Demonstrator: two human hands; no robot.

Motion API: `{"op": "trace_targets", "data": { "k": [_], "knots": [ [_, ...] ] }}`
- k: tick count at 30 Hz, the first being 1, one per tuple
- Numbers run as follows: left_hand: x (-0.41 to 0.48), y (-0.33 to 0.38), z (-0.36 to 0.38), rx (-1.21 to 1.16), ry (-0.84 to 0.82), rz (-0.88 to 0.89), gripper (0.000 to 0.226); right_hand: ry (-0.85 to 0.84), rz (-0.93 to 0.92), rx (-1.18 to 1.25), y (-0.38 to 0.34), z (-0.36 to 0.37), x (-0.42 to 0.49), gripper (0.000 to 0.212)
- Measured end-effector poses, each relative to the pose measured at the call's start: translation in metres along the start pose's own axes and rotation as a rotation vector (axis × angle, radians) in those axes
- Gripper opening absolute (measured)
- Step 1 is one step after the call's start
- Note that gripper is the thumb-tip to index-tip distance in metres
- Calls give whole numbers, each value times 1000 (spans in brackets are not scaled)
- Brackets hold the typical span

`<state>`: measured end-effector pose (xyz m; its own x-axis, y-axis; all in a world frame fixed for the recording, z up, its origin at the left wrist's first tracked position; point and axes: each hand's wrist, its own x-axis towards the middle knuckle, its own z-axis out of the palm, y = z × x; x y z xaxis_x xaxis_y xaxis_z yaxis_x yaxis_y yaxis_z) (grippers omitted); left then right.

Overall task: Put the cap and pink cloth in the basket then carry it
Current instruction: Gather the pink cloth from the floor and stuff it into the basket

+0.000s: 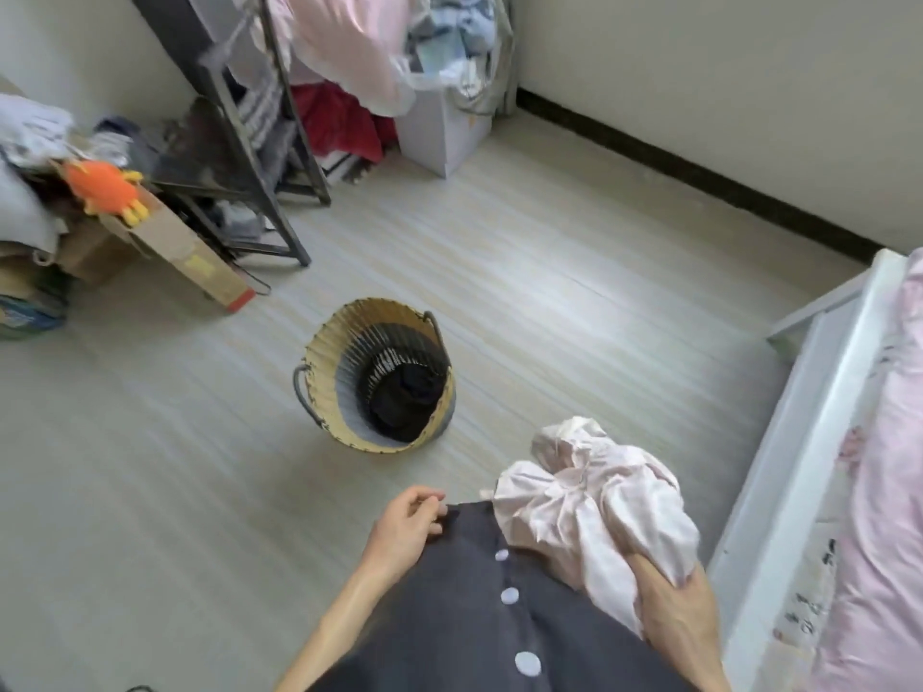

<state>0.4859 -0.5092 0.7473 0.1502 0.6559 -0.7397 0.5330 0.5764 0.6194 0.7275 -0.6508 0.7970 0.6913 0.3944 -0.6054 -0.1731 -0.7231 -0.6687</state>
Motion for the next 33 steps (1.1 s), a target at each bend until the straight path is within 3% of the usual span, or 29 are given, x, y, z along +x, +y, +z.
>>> {"op": "trace_targets", "data": {
  "k": [3, 5, 7, 13, 18, 28, 33],
  "knots": [
    [-23, -28, -13, -49, 80, -41, 15, -81, -45, -5, -8, 16, -15, 61],
    [-35, -46, -21, -80, 112, -77, 16, -137, -87, -26, -18, 24, -25, 30],
    [-45, -63, -30, -129, 135, -107, 17, -175, -133, -8, -34, 32, -35, 17],
    [-39, -85, -72, -248, 181, -204, 21, -246, -337, 74, -118, 78, -66, 11],
    [12, -68, -136, -199, 120, -174, 22, -289, -419, 190, -180, 147, -83, 31],
    [126, 20, -292, -3, 12, 9, 20, -189, -414, 347, -280, 271, -91, 21],
    [178, 30, -328, 33, 52, -39, 22, -138, -353, 249, -285, 315, -57, 29]
  ]
}}
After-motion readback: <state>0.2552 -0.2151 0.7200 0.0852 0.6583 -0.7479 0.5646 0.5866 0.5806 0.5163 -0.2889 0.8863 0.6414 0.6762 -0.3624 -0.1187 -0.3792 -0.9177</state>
